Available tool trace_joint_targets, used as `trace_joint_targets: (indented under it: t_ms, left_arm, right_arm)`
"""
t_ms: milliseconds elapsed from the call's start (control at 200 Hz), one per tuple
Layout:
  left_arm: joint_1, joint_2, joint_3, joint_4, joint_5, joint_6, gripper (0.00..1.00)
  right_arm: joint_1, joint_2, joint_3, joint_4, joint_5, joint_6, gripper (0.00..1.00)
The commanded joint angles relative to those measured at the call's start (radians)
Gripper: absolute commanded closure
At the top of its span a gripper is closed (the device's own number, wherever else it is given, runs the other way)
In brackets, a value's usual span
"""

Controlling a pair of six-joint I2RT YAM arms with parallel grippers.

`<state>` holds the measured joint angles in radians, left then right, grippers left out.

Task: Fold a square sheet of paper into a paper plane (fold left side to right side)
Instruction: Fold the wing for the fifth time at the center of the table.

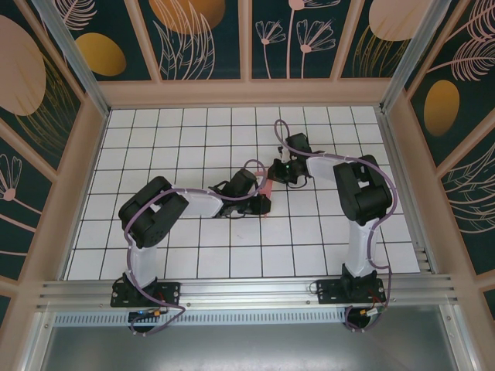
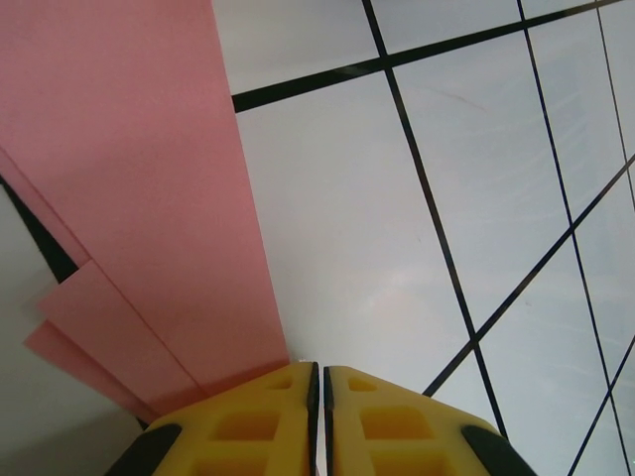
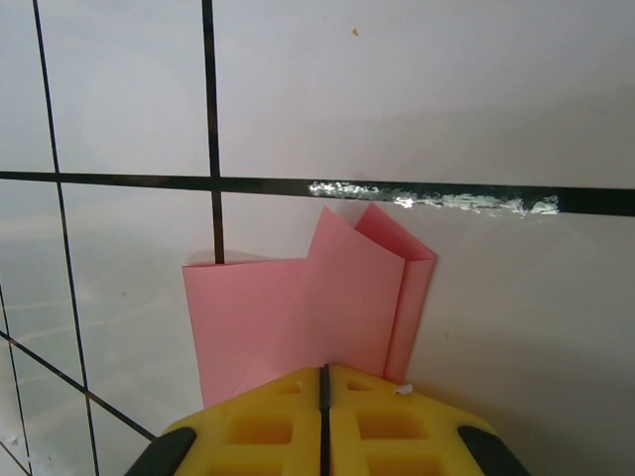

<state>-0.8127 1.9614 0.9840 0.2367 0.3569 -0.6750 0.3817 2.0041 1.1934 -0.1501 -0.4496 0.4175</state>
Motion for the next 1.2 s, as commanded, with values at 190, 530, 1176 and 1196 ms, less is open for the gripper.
trace_joint_targets:
  t_ms: [190, 530, 1176, 1196]
  left_arm:
    - [-0.088, 0.018, -0.072, -0.256, 0.096, 0.051, 0.85]
    - [-0.113, -0.018, -0.107, -0.265, 0.119, 0.064, 0.85]
    - [-0.145, -0.056, -0.159, -0.251, 0.145, 0.05, 0.84]
    - [-0.146, -0.064, -0.162, -0.243, 0.15, 0.046, 0.84]
  right_arm:
    - [-0.001, 0.047, 0.014, -0.055, 0.084, -0.019, 0.9]
    - [-0.003, 0.047, 0.02, -0.061, 0.087, -0.017, 0.9]
    - [-0.005, 0.05, 0.026, -0.061, 0.086, -0.014, 0.9]
    - [-0.005, 0.049, 0.025, -0.061, 0.086, -0.014, 0.89]
